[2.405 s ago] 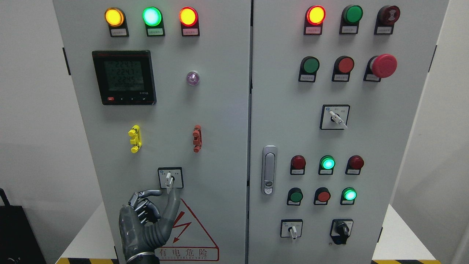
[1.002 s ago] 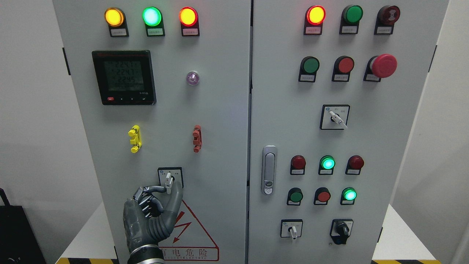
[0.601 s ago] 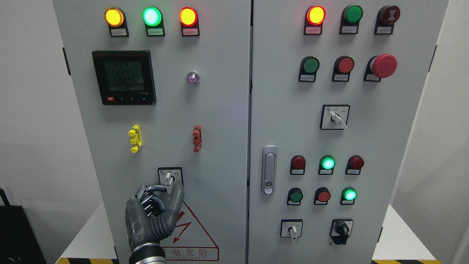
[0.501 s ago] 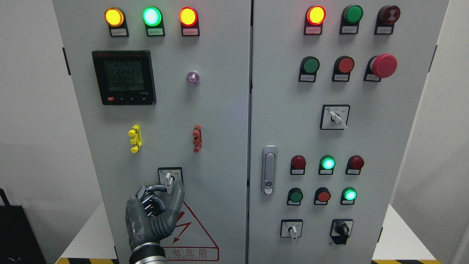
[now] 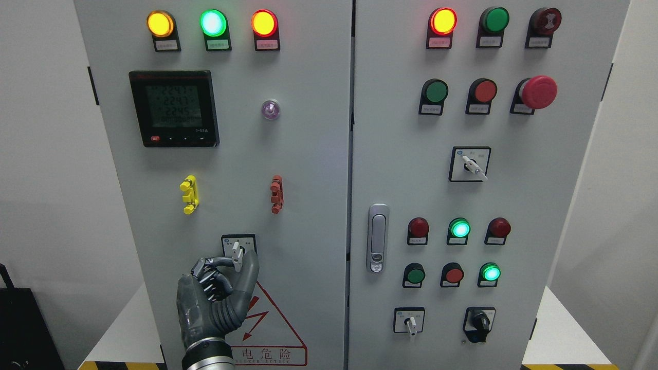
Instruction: Turn on light switch 1
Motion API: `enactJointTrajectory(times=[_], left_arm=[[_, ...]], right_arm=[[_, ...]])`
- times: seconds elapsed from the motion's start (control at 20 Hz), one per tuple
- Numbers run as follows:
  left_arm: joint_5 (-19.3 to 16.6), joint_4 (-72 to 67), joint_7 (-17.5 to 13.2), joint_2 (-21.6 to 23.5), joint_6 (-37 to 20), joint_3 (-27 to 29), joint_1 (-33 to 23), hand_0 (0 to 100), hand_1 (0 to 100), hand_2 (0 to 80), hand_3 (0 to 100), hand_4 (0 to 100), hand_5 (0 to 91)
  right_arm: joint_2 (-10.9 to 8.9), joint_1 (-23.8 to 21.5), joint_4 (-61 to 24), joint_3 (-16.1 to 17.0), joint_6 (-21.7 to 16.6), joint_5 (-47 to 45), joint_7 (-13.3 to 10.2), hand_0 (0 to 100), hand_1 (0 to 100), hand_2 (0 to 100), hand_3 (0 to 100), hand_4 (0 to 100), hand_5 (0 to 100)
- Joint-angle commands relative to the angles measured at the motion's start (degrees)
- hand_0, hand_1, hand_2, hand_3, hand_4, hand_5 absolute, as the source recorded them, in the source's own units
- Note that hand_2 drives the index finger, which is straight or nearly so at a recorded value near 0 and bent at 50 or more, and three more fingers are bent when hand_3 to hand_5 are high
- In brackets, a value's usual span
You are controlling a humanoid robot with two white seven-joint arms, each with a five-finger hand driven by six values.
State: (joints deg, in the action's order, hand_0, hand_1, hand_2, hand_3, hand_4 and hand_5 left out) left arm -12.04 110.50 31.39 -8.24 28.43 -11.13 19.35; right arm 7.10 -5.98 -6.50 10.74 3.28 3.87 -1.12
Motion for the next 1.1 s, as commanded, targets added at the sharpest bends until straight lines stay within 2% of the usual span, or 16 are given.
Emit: enactJointTrajectory(times=[0.0, 1.05], left_arm=[[0.0, 0.0, 0.0, 0.0, 0.1, 0.1, 0.1, 9, 56, 57.6, 100, 100, 87.4], [0.1, 0.1, -0.2, -0.2, 1.5, 0.0, 0.7, 14, 53, 59.5, 100, 100, 87.6]], right_arm=[[0.02, 0.0, 0.0, 0.1, 0.0, 0.0, -0.1, 0, 0, 0, 0, 0, 0], [0.02, 0.0, 0.0, 0.1, 0.0, 0.0, -0.2, 0, 0, 0, 0, 0, 0]])
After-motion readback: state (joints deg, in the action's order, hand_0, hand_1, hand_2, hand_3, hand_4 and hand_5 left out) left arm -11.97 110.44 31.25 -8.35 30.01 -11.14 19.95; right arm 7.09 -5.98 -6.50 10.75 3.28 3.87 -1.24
